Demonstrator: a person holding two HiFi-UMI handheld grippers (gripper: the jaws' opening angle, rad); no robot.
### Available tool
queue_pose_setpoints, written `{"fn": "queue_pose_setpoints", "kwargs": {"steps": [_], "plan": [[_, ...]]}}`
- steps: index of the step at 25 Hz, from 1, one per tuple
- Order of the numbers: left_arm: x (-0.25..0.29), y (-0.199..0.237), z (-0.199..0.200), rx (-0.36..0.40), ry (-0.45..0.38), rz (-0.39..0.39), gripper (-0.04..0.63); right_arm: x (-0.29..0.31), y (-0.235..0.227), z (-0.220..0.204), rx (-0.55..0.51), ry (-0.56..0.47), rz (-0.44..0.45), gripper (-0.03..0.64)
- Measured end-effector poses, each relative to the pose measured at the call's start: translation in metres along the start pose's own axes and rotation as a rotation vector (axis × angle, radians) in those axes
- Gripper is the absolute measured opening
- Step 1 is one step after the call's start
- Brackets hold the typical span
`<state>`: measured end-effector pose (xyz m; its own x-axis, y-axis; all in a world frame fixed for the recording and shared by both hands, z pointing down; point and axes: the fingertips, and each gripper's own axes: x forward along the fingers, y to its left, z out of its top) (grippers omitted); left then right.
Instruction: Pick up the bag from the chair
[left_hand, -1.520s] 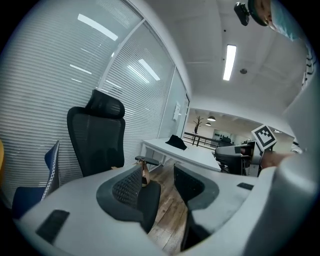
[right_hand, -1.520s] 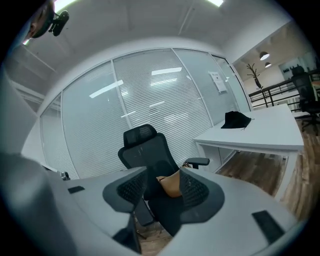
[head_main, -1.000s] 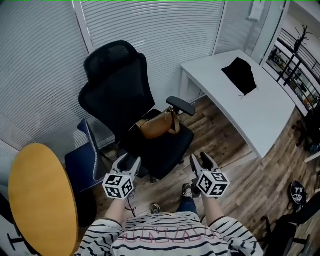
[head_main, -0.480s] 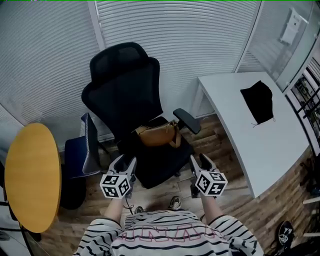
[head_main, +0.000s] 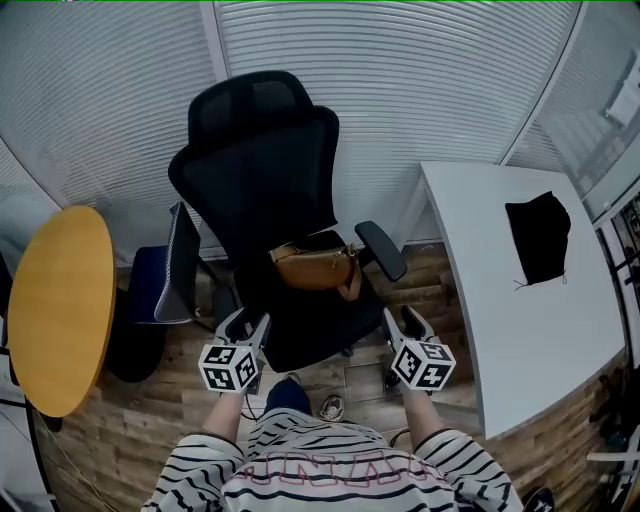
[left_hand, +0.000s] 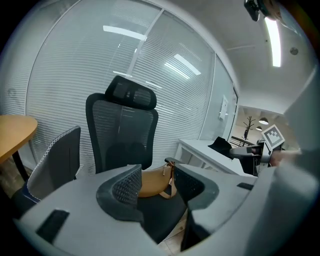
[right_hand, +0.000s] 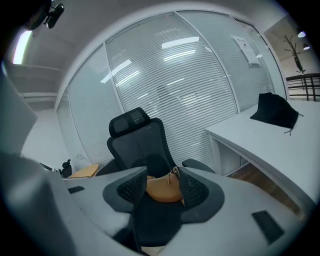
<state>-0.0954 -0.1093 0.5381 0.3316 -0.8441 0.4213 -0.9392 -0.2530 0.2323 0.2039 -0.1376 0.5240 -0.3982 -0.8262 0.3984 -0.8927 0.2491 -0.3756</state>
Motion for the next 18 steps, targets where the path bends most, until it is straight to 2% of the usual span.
{"fn": "queue_pose_setpoints", "kwargs": {"steps": [7,18], "plan": [[0.042,0.021,-0.008,-0.049,0.049,0.036,0.179,0.040,-0.007,0.000,0.009,0.030,0.014,0.195],[0.139,0.083,-0.014,-0.082,0.165,0.021,0.190,0.143,-0.014,-0.016,-0.004,0.141,-0.032,0.195]]}}
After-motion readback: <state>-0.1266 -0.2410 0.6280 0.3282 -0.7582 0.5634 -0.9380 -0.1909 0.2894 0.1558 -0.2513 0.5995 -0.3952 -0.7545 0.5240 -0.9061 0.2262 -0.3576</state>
